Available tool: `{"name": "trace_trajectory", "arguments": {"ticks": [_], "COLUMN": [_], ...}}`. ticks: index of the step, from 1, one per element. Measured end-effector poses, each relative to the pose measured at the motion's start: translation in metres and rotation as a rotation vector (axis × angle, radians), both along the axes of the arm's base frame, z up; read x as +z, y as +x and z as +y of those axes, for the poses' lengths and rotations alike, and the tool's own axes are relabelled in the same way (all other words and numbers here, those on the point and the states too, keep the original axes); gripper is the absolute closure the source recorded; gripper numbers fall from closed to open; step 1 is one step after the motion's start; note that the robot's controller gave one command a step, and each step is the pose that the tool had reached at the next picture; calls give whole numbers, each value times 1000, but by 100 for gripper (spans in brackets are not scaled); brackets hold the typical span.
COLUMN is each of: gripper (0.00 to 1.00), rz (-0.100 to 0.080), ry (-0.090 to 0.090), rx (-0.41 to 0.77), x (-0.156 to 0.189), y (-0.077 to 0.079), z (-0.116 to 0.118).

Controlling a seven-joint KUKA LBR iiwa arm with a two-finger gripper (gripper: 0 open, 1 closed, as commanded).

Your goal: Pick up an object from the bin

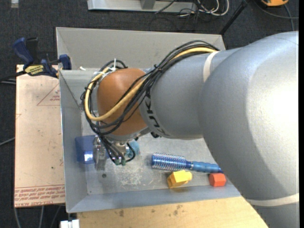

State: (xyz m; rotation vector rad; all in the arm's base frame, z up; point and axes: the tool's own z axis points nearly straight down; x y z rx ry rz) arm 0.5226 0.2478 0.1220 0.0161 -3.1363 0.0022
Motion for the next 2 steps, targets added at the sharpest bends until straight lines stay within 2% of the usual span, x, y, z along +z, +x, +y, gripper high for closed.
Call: {"name": "trace_trajectory", "arguments": {"ticks": [1, 2], "gripper": [100, 100], "rz": [-8, -16], "ry": [3, 5], "rx": [448, 571], "x": [64, 133], "y": [-31, 28], "z": [-34, -13]}}
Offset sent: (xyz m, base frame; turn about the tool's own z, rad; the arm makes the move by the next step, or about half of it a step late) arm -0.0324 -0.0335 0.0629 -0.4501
